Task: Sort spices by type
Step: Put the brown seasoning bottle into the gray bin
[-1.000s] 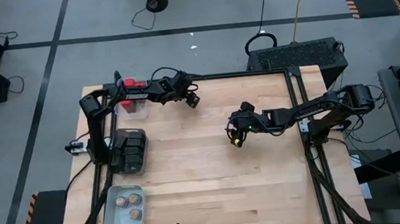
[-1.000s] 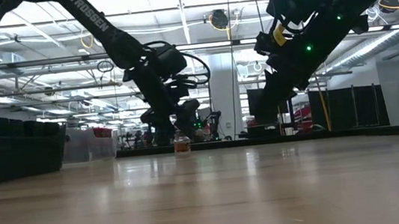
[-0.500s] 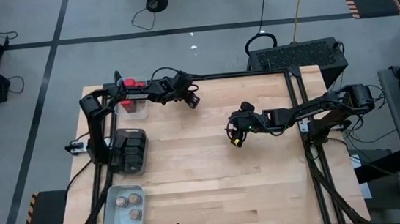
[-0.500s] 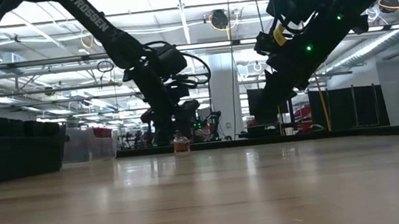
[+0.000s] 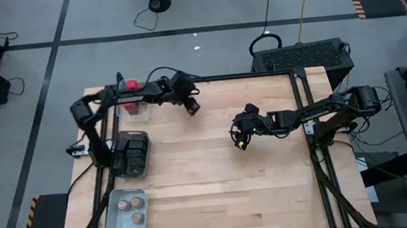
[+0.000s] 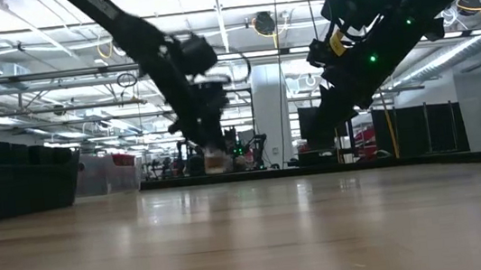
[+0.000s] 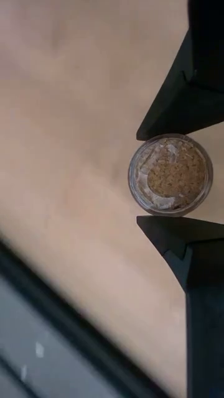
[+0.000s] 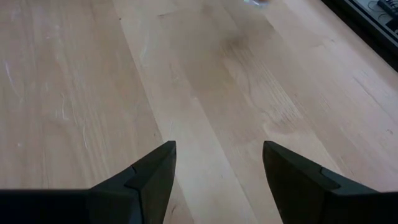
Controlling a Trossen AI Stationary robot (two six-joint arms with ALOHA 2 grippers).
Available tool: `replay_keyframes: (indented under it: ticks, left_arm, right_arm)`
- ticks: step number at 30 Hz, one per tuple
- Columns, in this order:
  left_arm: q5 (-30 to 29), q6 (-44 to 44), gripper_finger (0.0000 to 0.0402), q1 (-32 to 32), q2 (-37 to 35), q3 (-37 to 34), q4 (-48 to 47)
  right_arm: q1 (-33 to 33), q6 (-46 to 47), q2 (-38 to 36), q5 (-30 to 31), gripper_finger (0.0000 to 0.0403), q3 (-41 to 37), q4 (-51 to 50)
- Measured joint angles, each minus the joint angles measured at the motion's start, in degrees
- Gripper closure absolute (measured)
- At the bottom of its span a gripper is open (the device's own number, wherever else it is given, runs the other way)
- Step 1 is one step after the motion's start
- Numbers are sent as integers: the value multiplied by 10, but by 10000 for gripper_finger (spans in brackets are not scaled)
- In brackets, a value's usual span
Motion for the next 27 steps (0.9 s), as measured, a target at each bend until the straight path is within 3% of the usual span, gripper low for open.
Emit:
replay_keyframes:
  ticks: [4,14,22,27]
  left_arm:
    - [57,18,215,-25,-69,0,-74]
    - [61,-9,215,-174,-287,-19,-205]
    - [58,-98,215,-405,-400,-25,-280]
    - [-11,-208,215,-584,-413,-25,-280]
  right_arm:
    - [0,0,0,0,181,0,0]
    - [0,12,0,0,181,0,2]
    - [0,40,0,0,181,0,11]
    - [0,48,0,-19,181,0,50]
